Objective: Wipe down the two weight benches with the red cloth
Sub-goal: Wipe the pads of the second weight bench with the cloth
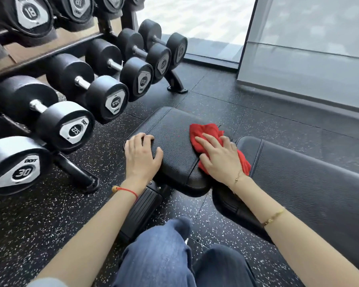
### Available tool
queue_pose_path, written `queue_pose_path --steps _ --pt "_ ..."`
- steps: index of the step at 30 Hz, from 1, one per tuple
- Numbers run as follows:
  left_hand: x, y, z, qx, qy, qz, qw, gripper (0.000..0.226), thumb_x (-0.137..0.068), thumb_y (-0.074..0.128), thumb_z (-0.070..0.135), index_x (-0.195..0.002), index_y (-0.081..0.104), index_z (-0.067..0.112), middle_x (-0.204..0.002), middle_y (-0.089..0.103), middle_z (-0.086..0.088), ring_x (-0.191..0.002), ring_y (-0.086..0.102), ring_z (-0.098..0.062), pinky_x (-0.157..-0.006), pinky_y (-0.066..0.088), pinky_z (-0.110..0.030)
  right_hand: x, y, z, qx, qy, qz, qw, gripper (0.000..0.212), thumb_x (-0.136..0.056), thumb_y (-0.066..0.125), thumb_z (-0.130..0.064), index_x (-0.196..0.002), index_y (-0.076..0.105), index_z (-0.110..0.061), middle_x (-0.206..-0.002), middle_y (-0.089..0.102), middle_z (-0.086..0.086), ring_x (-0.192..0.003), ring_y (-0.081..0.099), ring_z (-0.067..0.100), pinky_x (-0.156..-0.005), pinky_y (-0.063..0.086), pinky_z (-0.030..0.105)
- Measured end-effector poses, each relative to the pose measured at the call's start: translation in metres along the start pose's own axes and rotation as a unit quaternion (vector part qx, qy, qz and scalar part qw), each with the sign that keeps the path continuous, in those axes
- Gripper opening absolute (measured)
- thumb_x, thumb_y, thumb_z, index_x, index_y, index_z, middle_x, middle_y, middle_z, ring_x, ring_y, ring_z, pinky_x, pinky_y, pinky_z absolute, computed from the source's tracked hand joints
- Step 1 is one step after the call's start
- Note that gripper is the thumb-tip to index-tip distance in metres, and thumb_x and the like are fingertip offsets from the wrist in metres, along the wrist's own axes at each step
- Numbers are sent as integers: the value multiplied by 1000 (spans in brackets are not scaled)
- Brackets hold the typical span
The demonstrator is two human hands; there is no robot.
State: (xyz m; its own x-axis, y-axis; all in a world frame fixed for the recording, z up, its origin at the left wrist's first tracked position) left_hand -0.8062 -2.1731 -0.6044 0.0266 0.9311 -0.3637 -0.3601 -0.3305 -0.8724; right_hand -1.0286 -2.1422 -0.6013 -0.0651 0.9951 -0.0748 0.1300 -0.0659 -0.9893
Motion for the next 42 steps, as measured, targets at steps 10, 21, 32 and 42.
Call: queue_pose_path --steps 10,21,32,42 --pt "-31 21 30 21 42 -30 998 35 -91 56 26 -124 60 16 -133 55 -9 -129 44 -29 -113 30 -48 36 0 -26 -19 -90 -1 996 58 -86 28 -42 -144 40 -39 -151 38 -15 -129 36 34 -107 29 44" --pt "-29 21 29 40 39 -5 998 35 -88 55 26 -121 62 17 -129 57 -6 -126 46 -28 -111 31 -48 -80 -3 25 -54 72 23 996 46 -96 39 -40 -142 42 -38 -152 38 -11 -133 31 36 -110 24 44" --pt "-30 22 27 27 38 1 999 36 -87 55 28 -121 62 21 -130 57 -1 -127 47 -25 -112 31 -46 -66 2 -4 -69 -73 19 995 50 -88 35 -43 -138 44 -45 -149 40 -21 -131 34 30 -107 25 42" --pt "-30 20 25 28 34 5 999 38 -85 55 25 -122 63 20 -130 58 -1 -127 47 -25 -111 33 -45 -133 12 -57 -59 -117 -33 991 49 -95 39 -36 -143 39 -42 -155 32 -16 -134 29 34 -111 21 44"
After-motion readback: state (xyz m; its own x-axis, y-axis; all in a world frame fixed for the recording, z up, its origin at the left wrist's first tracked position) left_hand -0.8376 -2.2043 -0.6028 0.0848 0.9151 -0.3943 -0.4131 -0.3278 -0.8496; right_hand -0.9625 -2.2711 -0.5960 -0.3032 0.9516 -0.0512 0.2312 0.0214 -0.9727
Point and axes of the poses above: each hand's wrist, its own x-axis away from the middle knuckle, its own y-axis out of the palm, z = x × y, the point moved 7 cm from there along -x, towards the middle knuckle
